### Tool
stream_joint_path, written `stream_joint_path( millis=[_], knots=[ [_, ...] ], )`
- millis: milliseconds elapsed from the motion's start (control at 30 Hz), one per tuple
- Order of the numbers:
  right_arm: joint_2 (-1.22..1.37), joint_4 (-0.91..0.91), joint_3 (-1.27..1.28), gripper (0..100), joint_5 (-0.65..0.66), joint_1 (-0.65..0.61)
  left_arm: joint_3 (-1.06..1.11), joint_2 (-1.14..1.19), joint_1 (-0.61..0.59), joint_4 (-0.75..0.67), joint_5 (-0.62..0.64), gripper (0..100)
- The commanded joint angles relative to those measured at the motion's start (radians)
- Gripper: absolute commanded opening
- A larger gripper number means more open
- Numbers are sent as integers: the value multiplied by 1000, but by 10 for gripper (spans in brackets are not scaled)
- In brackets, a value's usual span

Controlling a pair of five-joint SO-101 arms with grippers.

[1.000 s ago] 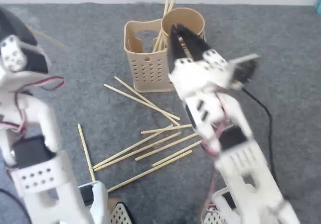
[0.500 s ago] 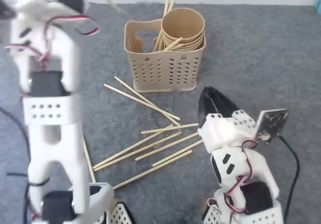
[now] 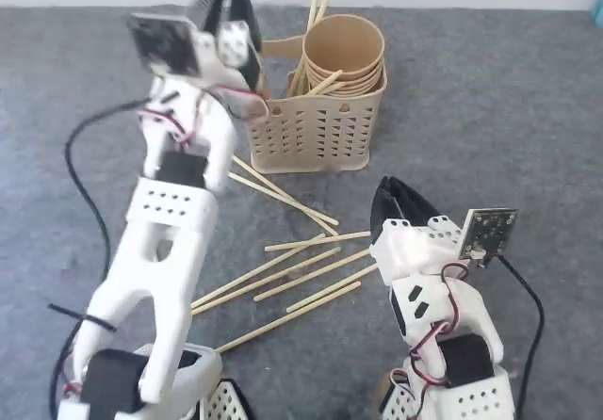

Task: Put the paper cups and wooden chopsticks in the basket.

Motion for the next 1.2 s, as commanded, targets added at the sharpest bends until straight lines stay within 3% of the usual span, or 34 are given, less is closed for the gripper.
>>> stream_joint_path(
  millis=[0,167,267,400,733,900,1167],
  knots=[
    [1,-27,-8,41,20,8,19,-64,9,-41,-15,12],
    [1,-25,-8,41,21,8,21,-64,3,-37,-14,28],
    [8,-15,-6,41,21,8,22,-74,-5,-15,-9,139],
    [2,18,-6,41,21,1,-35,-106,-41,176,-14,233],
    [10,16,-6,41,21,1,-97,-354,-207,680,-5,149],
    [2,5,14,41,21,1,4,-450,-287,925,189,85],
    [2,5,17,41,21,1,185,-342,-290,913,347,84]
  ],
)
